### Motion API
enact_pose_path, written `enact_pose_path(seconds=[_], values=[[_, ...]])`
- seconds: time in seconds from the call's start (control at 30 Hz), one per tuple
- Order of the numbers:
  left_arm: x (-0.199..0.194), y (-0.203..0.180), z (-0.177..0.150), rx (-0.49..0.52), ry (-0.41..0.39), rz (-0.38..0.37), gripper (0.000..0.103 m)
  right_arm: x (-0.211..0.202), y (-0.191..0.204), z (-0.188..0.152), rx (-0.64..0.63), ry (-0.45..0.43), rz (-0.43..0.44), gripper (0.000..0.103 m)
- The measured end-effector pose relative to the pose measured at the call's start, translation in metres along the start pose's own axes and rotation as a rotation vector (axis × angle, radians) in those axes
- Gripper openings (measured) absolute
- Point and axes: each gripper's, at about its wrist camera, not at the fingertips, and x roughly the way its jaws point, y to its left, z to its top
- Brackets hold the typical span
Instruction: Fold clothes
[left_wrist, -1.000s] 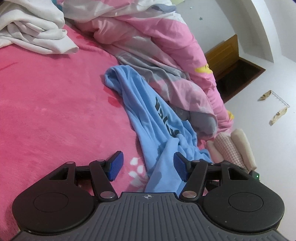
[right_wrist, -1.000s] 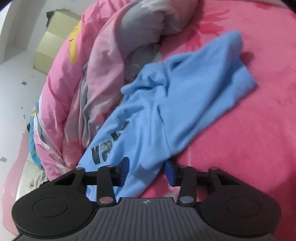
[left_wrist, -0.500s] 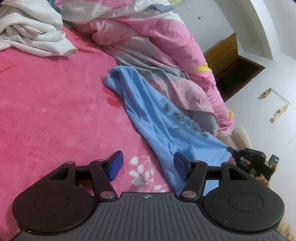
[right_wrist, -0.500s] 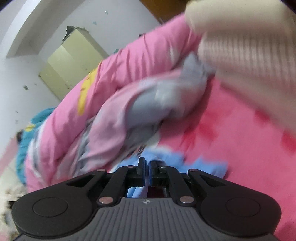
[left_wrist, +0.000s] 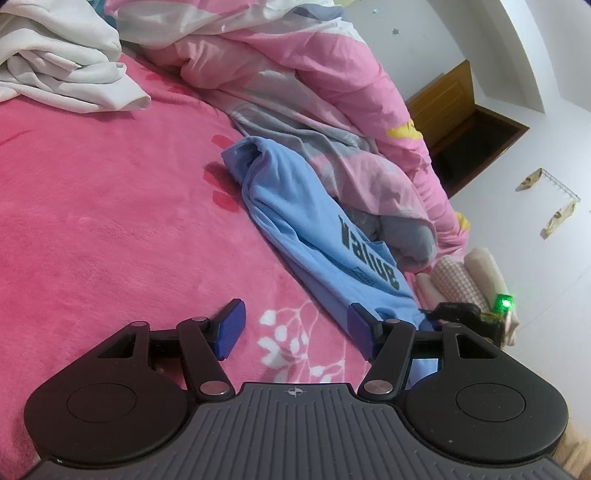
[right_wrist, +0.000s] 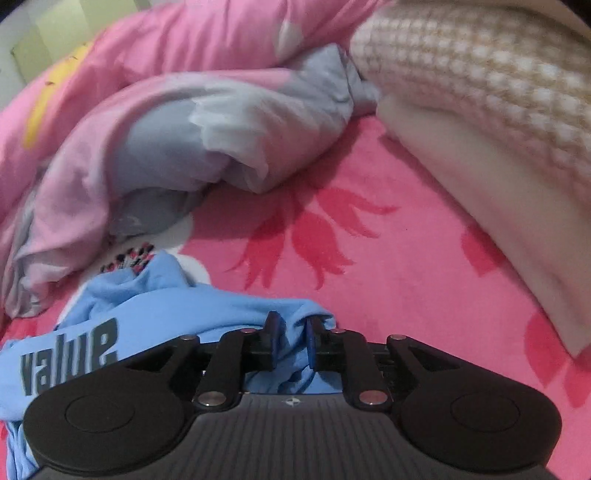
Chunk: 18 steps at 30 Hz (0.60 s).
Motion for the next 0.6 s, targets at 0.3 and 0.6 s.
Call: enact_pose_path(seconds=[0.3, 0.6], values=[[0.001, -0.022, 0.005, 0.038, 0.009, 0.001, 0.063, -0.108, 0.015, -0.041, -0.124, -0.061, 0.073, 0.076], [0.07, -0.062, 0.004, 0.076, 0.144, 0.057, 0.063, -0.108, 0.042, -0.089, 0.043, 0.114, 0.397, 0.082]])
